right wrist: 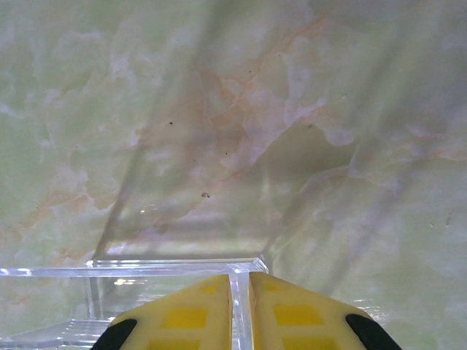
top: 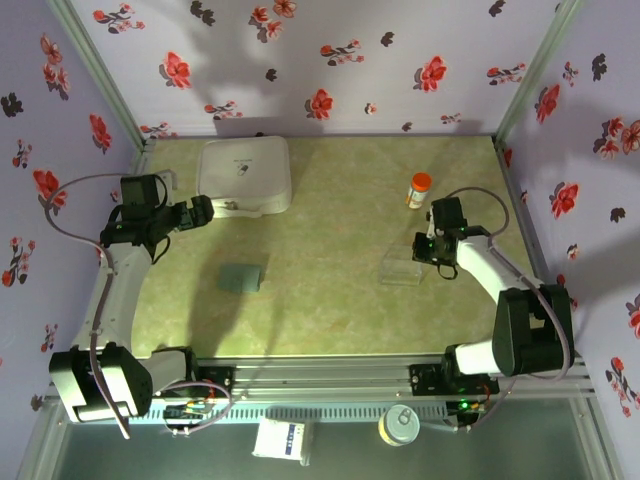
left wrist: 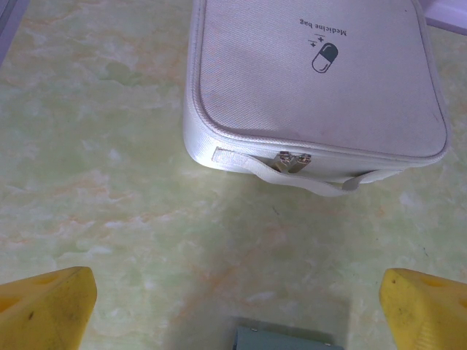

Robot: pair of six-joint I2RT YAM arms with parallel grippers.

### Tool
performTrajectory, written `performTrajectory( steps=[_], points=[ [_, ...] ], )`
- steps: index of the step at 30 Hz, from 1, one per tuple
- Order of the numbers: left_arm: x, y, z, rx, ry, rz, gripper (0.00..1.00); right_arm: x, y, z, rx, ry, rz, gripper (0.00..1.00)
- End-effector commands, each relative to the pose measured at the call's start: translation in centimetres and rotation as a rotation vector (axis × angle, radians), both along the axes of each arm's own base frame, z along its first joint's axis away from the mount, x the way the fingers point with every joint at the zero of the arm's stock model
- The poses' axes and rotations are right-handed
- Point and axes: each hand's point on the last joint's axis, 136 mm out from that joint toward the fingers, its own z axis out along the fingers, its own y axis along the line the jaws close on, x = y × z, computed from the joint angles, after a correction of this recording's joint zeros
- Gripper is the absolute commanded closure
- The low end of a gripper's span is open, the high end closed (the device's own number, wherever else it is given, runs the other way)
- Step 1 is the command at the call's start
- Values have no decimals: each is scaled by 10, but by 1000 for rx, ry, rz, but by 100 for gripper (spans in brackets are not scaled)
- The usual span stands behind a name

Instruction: Take the credit cards out of the card holder

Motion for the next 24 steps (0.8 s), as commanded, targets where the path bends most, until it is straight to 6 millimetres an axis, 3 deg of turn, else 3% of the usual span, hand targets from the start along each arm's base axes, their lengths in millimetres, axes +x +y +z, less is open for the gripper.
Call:
performTrajectory(
  steps=[1, 13, 19, 24],
  points=[
    [-2, 0, -8, -9, 27, -8, 0, 2, 0, 0, -24, 4, -2, 86],
    [-2, 0, -7, -7, 28, -10, 0, 20, 11, 19, -46, -26, 14, 88],
    [-4, -3, -8, -30, 36, -11, 0, 51, 29, 33, -65, -47, 37, 89],
    [-4, -7, -6, -54, 34, -20, 0, 86, 55, 42, -65, -53, 62, 89]
  ],
)
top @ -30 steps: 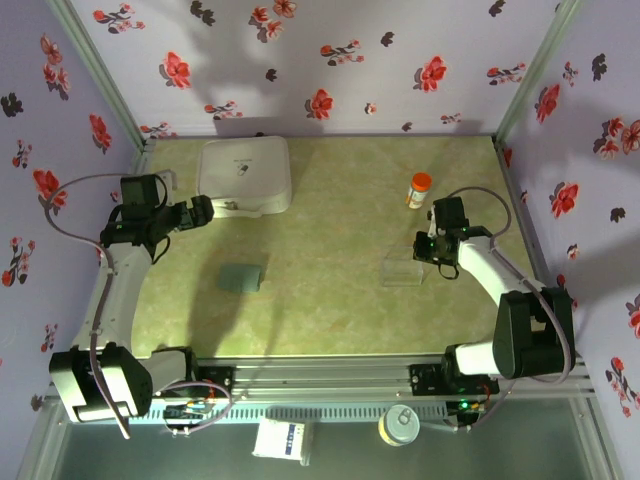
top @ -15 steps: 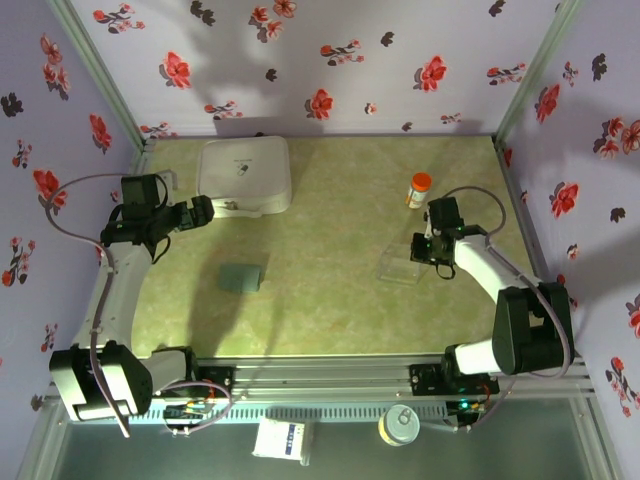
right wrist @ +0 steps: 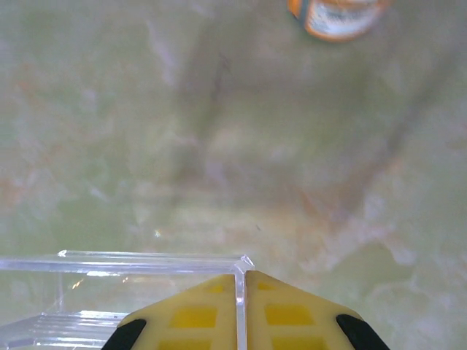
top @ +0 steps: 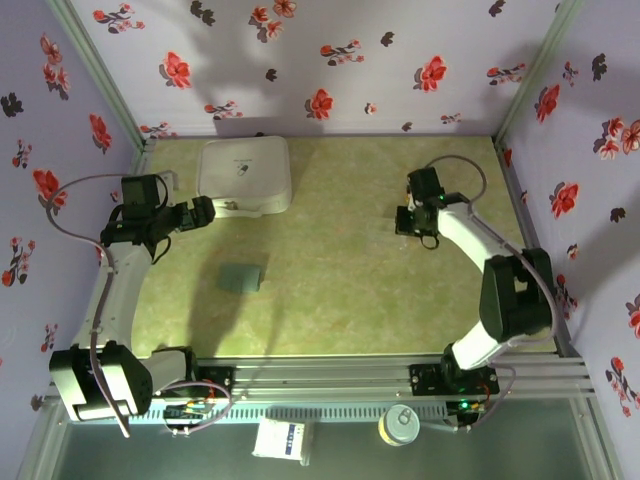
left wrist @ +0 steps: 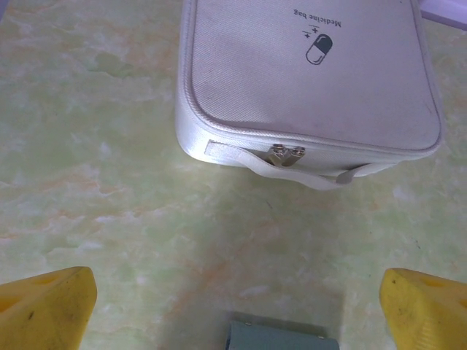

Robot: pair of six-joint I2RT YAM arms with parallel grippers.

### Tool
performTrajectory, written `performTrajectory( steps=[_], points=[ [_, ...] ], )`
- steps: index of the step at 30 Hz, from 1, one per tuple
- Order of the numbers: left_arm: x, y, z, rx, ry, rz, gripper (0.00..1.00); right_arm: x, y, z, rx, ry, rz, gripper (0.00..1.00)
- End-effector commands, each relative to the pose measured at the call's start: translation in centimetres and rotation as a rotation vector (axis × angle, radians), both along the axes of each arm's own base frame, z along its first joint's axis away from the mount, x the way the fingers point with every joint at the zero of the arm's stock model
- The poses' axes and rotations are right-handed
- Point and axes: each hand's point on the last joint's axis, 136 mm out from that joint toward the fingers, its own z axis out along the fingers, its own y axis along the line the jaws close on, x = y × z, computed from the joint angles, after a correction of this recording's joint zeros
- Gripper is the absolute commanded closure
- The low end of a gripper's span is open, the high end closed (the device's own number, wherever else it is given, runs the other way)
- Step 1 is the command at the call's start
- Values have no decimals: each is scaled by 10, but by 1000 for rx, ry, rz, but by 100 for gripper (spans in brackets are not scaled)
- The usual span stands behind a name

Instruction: Take the credit cards out of the card holder

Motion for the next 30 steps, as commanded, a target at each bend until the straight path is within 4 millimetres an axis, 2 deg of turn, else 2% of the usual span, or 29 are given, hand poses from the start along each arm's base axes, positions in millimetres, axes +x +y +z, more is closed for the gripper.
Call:
performTrajectory(
  steps=[1, 7, 11, 17, 30],
  points=[
    [-2, -3, -3, -36, 19, -6, 0, 24, 18, 11, -2, -15, -4, 89],
    [-4, -5, -6, -44, 27, -9, 0, 69, 60, 11, 14, -14, 40, 89],
    [-4, -7, -9, -57, 37, -14, 0, 88, 80, 3, 4, 2, 64, 90],
    [-3, -7, -11, -62, 46, -13, 0, 101, 89, -12, -46, 30, 56, 89],
    [-4, -8, -12, -59, 51, -18, 0, 112, 98, -27, -74, 35, 49, 89]
  ],
)
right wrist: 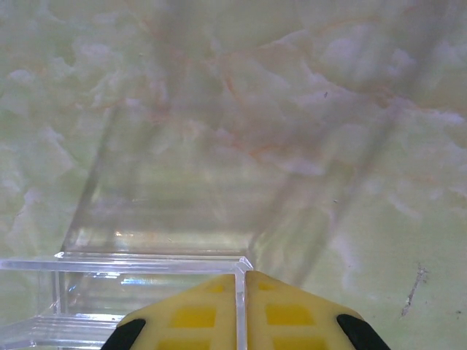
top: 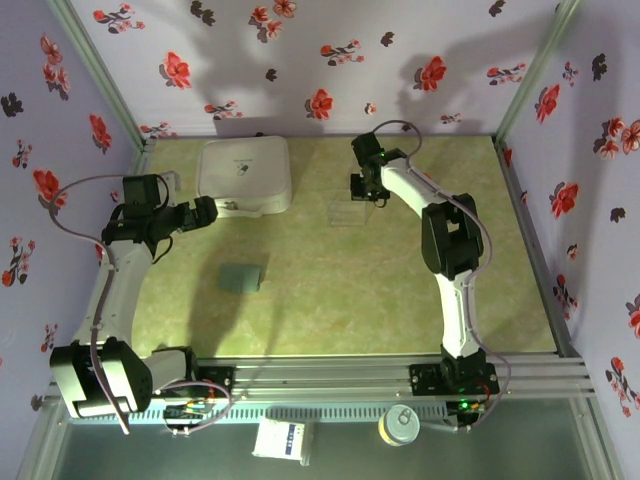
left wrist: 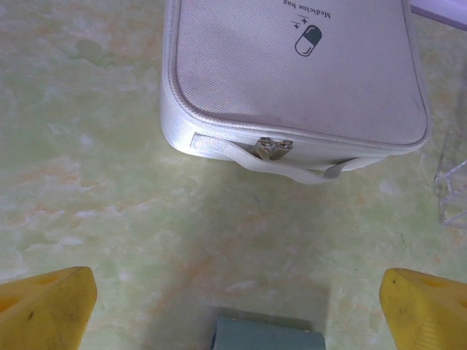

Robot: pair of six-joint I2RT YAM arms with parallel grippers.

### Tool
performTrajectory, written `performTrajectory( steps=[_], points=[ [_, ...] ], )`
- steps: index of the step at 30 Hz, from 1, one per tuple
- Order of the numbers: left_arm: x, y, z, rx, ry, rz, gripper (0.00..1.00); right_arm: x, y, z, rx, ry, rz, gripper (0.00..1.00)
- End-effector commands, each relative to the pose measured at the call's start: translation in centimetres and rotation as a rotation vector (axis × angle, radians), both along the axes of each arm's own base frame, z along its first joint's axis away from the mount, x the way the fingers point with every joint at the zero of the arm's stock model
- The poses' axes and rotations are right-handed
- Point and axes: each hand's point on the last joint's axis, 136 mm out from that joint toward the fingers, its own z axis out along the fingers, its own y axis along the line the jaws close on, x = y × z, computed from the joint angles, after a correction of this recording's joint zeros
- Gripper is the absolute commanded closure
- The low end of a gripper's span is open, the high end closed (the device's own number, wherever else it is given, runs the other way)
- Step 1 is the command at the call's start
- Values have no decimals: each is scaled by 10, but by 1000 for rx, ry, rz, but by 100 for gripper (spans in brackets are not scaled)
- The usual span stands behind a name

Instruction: Take the credit cards out of the card holder

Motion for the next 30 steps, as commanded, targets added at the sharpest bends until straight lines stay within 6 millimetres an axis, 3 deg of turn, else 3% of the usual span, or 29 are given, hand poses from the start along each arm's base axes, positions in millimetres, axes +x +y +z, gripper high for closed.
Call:
performTrajectory(
  steps=[1, 13, 30],
  points=[
    [-4, -1, -8, -19, 34, -6, 0, 4, 1, 0, -12, -5, -29, 89],
    [-4, -1, -10, -18, 42, -6, 0, 3, -4, -5, -35, 1, -58, 82],
    [-2, -1, -12, -32, 50, 10, 0, 1, -2, 37, 1, -62, -50, 78]
  ],
)
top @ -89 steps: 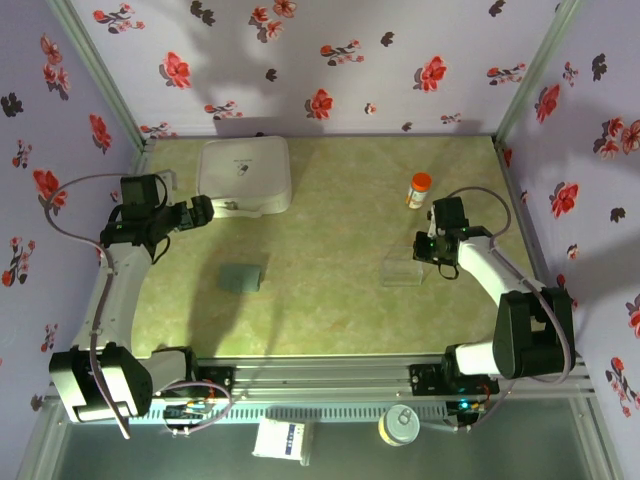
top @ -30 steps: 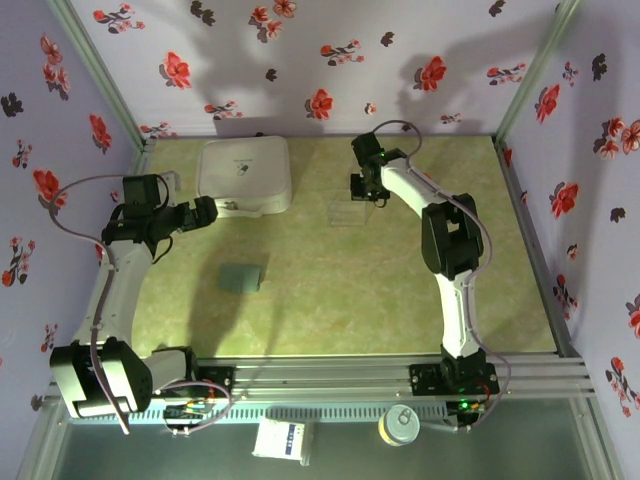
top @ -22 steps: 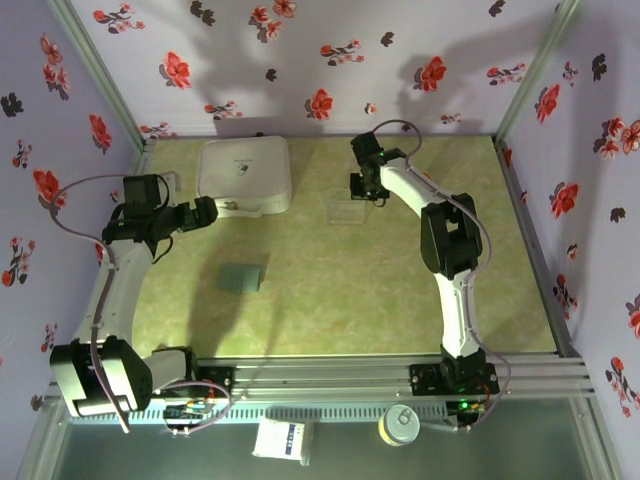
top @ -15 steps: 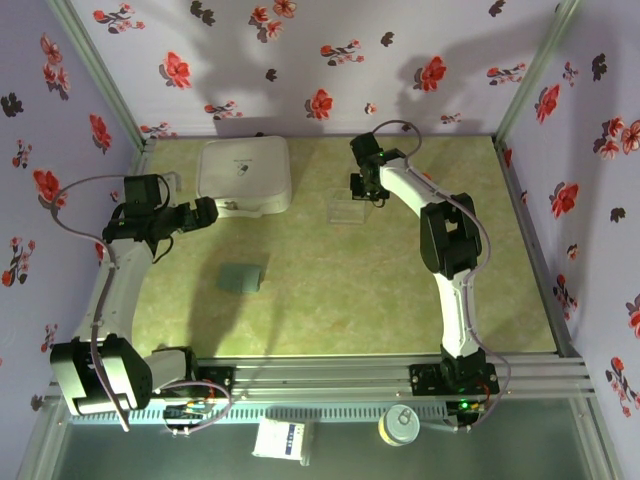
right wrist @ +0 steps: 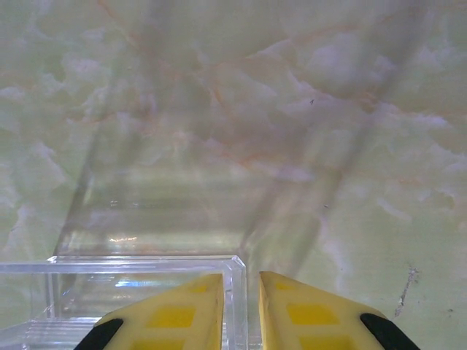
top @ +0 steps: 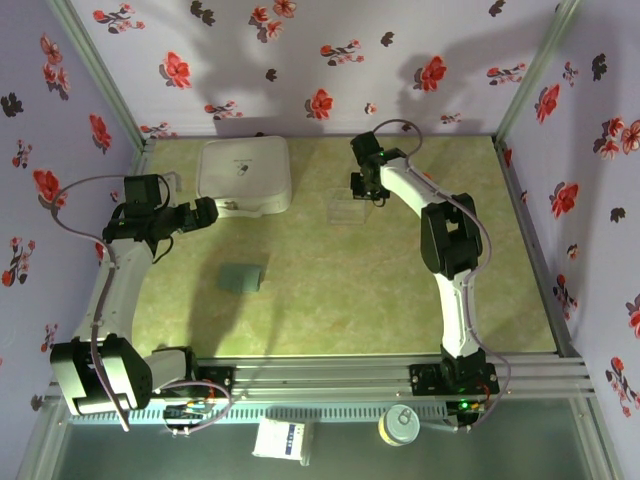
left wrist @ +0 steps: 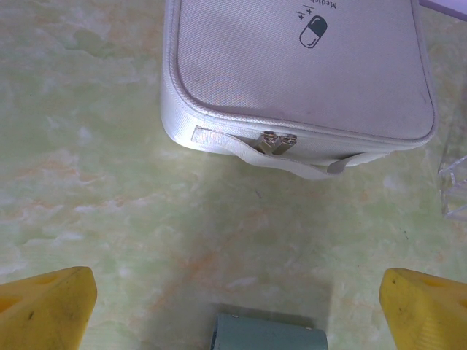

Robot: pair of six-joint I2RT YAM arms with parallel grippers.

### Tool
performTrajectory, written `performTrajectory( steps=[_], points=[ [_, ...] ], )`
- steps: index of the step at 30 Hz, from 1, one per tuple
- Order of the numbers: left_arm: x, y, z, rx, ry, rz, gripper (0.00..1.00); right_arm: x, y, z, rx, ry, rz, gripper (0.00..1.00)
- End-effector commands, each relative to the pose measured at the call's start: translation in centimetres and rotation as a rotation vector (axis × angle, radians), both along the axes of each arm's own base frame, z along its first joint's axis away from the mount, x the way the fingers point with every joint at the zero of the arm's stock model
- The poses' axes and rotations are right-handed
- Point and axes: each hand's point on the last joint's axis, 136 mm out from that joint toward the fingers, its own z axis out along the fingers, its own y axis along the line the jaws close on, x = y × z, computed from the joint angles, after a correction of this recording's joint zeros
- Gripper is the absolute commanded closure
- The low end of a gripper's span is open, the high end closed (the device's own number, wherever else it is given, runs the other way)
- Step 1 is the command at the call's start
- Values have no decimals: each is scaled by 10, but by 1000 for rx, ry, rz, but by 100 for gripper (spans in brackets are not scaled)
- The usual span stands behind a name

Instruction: Take the credit cards out of the card holder

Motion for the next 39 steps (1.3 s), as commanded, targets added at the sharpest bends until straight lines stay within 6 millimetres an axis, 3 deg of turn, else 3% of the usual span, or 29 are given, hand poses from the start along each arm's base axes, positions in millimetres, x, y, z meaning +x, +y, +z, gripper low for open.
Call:
performTrajectory(
  steps=[1, 5, 10, 20, 25, 34, 39],
  points=[
    [-3, -1, -7, -34, 33, 14, 0, -1, 1, 38, 14, -57, -12, 78],
    [-2, -6, -11, -71, 55, 38, 1, -5, 2, 54, 28, -76, -3, 77],
    [-1, -31, -21, -95, 77, 1, 1, -13, 7, 72, 57, -103, 19, 75],
    [-7, -98, -86, -73, 235, -158, 6, -40, -6, 87, 61, -140, 35, 71],
    [-10, -120, -118, -87, 334, -211, 7, -50, -10, 86, 63, -139, 34, 70],
    [-37, -116, -164, -51, 486, -232, 2, -62, -14, 78, 83, -144, 22, 67],
    [-57, -109, -172, -39, 530, -214, 0, -63, -9, 76, 113, -144, 31, 66]
  ],
)
